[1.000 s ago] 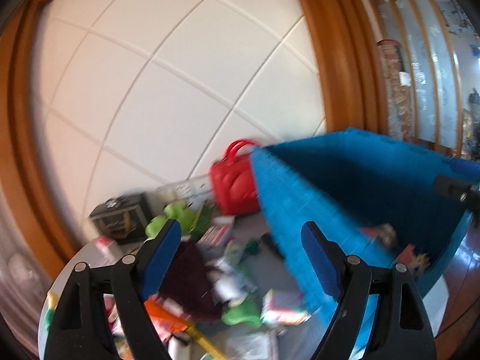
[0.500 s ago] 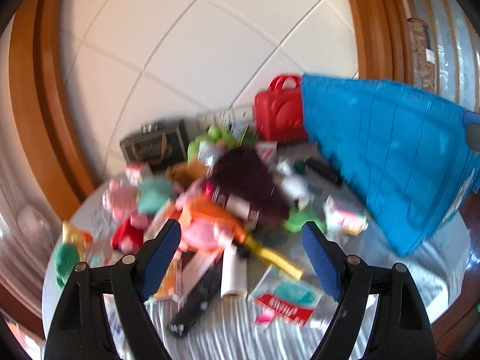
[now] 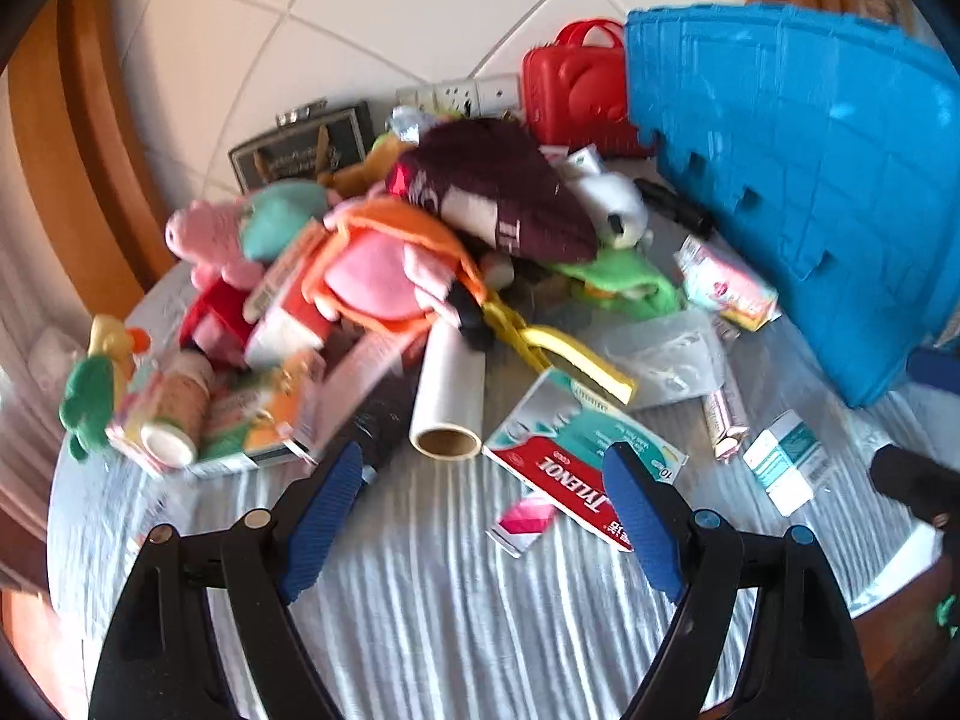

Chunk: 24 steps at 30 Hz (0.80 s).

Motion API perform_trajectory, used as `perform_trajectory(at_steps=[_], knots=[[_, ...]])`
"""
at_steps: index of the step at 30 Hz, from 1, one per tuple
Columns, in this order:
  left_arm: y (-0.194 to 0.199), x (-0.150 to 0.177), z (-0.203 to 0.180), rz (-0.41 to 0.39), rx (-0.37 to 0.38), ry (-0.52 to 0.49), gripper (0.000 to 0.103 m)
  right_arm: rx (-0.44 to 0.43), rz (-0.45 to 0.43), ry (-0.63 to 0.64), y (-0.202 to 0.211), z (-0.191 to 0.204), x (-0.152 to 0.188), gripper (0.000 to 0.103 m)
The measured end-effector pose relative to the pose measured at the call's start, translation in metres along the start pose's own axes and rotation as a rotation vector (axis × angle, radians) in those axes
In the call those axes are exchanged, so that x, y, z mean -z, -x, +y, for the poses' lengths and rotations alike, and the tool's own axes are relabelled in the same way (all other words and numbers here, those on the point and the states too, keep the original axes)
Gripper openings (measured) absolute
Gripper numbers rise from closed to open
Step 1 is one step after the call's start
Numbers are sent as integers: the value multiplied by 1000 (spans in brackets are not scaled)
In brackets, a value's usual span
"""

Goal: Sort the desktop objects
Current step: 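Withdraw both tools from the bin back toward the pile, then grasp the Tylenol box with the left tool while the right tool grasps the white-green medicine box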

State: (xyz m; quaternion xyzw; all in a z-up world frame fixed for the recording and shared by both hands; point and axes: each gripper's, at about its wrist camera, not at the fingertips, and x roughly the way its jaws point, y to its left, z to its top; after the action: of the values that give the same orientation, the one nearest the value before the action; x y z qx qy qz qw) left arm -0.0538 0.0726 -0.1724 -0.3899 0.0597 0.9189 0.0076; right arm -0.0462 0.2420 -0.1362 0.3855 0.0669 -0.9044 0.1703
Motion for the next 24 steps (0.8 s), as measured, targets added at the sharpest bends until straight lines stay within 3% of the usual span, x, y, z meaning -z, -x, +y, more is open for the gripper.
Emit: perform_trajectory(at_steps=[6,17,24], knots=[[-31,8,-21,51,23,39,82,-1,99,-37,-42,-18,29,81],[-74,1,-49,114,75,139,82,-18,120,-13,-56,-35,37,81],[-87,-1,-54,108,27,96,83,-33,129,-5,-67,-39,37,81]])
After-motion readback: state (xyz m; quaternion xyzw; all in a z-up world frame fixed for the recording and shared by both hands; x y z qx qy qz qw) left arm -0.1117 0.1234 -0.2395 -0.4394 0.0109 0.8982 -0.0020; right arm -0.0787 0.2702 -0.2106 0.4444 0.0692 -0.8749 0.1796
